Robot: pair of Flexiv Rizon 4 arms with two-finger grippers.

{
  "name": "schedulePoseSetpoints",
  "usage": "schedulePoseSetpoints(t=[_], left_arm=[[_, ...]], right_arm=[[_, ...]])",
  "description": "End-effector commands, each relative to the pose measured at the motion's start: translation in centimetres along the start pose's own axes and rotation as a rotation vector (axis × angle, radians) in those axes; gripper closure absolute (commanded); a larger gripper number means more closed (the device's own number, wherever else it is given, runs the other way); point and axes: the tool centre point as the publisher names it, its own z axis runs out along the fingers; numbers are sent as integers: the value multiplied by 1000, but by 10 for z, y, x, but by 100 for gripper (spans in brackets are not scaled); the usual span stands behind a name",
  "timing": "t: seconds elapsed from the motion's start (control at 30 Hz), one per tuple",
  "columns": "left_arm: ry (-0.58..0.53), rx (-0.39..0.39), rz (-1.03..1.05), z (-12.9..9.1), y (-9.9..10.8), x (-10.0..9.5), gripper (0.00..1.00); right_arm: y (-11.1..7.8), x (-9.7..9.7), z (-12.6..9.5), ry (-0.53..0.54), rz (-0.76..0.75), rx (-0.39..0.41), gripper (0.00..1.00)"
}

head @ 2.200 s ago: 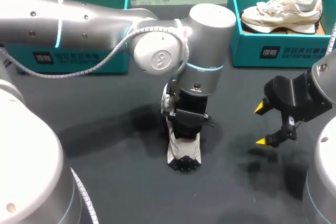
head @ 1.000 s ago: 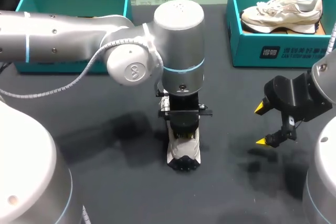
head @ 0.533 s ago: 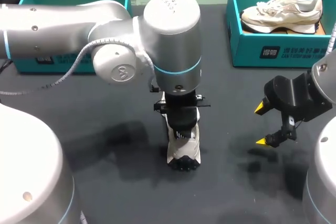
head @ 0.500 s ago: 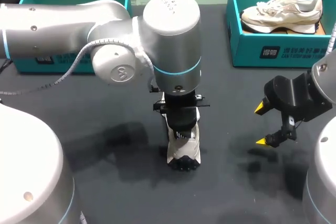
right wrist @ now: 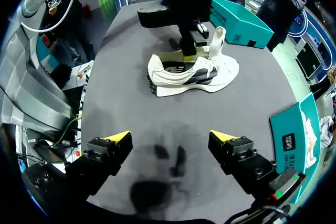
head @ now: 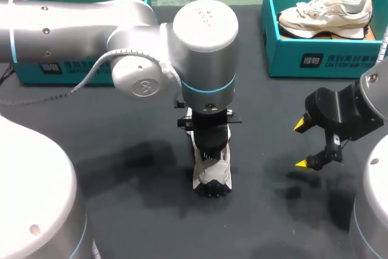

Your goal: Take the shoe out of the shoebox, open the shoe tongue, remove and reinsert the insole, then place the shoe into the shoebox

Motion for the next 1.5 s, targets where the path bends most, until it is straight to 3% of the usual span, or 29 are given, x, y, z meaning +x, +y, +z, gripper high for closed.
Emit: schedulePoseSetpoints(t=[0.03, 0.07, 0.13, 0.17, 0.2, 0.23, 0.53, 0.9, 1.5], left_arm=[[12, -4, 0, 6, 2, -6, 100], [16, -7, 0, 6, 3, -6, 92], [26, -12, -1, 8, 5, -5, 57], [27, -12, -1, 8, 5, -5, 27], [29, -12, -2, 8, 6, -4, 3], [31, -13, -3, 8, 7, -3, 0], [31, -20, -1, 3, 10, 3, 0], [8, 34, 15, -2, 12, 8, 0], [3, 60, 36, -15, 44, 0, 0]], right_arm=[[-1, 2, 0, -4, 0, 1, 0], [-1, 2, 0, -4, 0, 1, 0], [-1, 2, 0, -4, 0, 1, 0], [-1, 2, 0, -4, 0, 1, 0], [-1, 2, 0, -4, 0, 1, 0], [-1, 2, 0, -4, 0, 1, 0], [-1, 2, 0, -4, 0, 1, 0], [-1, 2, 0, -4, 0, 1, 0], [-1, 2, 0, -4, 0, 1, 0]])
